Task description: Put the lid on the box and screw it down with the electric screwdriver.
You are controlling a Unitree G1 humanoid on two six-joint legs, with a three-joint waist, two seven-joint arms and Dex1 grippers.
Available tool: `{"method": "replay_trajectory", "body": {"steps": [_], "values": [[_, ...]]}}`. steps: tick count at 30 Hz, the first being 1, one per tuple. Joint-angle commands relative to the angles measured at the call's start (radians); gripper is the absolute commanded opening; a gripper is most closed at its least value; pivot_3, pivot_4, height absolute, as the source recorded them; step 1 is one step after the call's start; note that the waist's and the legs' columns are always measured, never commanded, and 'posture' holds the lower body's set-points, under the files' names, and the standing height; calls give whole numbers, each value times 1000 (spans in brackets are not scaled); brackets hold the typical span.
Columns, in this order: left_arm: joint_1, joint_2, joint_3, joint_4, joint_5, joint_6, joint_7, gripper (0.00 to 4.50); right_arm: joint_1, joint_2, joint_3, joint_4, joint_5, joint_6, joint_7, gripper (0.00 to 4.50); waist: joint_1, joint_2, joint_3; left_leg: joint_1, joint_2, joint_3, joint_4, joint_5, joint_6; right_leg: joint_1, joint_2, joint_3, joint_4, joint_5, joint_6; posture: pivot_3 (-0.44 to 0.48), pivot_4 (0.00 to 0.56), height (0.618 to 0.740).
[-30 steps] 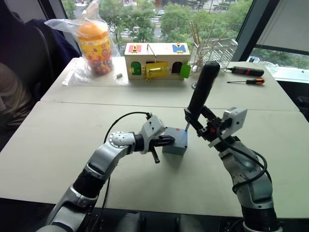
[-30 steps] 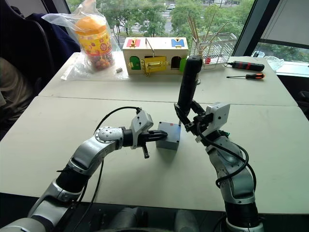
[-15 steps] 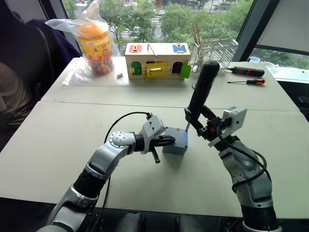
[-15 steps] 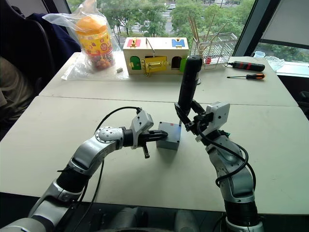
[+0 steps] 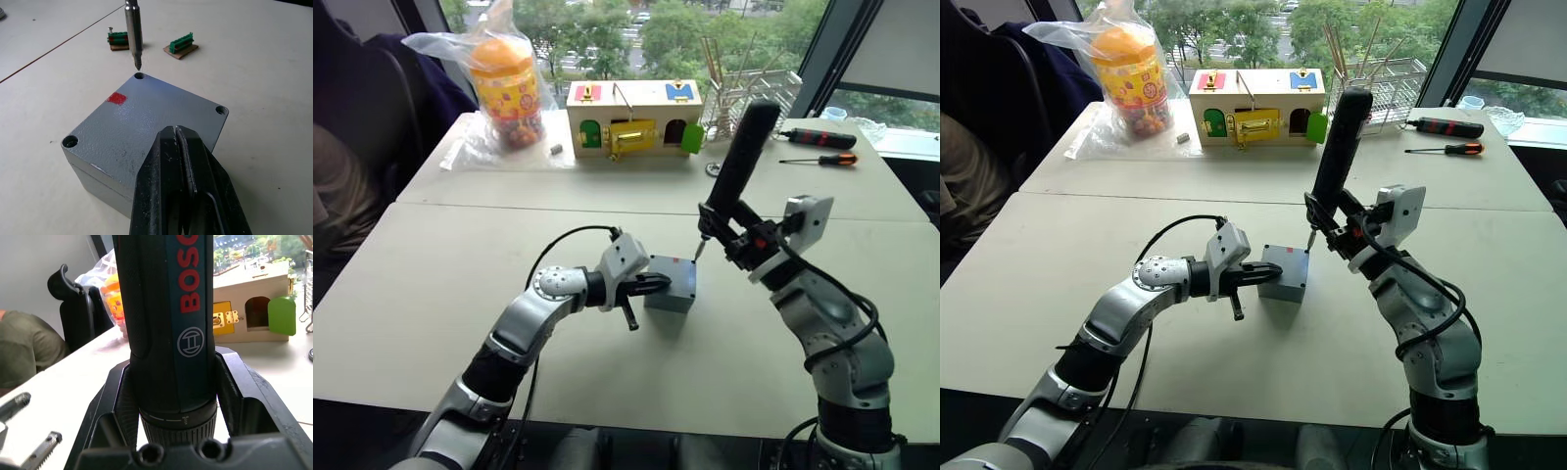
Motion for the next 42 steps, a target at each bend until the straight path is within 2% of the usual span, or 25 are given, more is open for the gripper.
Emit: {"method": "replay_trajectory", "body": {"steps": [1,5,9,12,14,16,19,23,27,36,42], "values": [[29,-9,-13,46,18,-9,4,0,-110,-42,-110,-97,149,33,-51,1756,0,0,0,0,0,0,-1,0,0,0,0,0,0,0,0,0,150,740],[42,-63,43,40,-17,-61,30,0,-159,-53,-155,-64,246,97,-136,1756,-2,-2,1,0,0,0,-1,0,0,0,0,0,0,0,0,0,150,740],[18,-119,146,-11,-119,-26,53,0,-199,-101,-232,33,394,250,-317,1756,0,-3,8,-3,0,0,1,0,-1,-2,0,2,0,0,0,0,150,740],[-1,-107,143,-63,-156,23,25,0,-214,-221,-308,141,559,395,-404,1756,-1,-2,9,-16,0,1,4,1,-1,-15,0,3,4,0,0,0,150,740],[-6,-102,110,-114,-180,56,4,0,-171,-364,-339,242,519,520,-421,1756,2,-2,9,-17,0,1,2,1,-1,-15,0,2,5,0,0,0,150,740],[-11,-100,83,-144,-190,78,-9,0,-143,-456,-363,319,513,609,-438,1756,2,-3,10,-19,-1,2,2,0,0,-15,0,2,4,0,0,0,150,740],[-20,-96,49,-156,-178,86,-16,0,-139,-531,-394,411,517,718,-469,1756,-5,-3,10,-20,-1,6,3,-1,3,-15,-1,2,3,0,0,0,150,740],[-46,-109,6,-120,-141,36,-25,0,-118,-646,-403,508,469,854,-421,1756,-4,0,13,-20,2,12,4,1,4,-15,-1,3,1,0,0,0,150,740],[-75,-131,-17,-61,-102,-23,-25,0,-67,-701,-400,589,412,926,-333,1756,-2,0,13,-18,4,14,4,2,3,-15,1,3,1,0,0,0,150,740],[-42,-128,-42,-77,-76,-51,-28,0,88,-828,-280,710,228,884,-45,1756,0,0,14,-18,3,16,4,1,4,-15,0,4,1,0,0,0,150,740],[-24,-133,-52,-90,-70,-44,-14,0,116,-878,-170,746,136,820,129,1756,-1,0,14,-17,4,18,4,1,4,-15,0,5,1,0,1,0,150,740]]}}
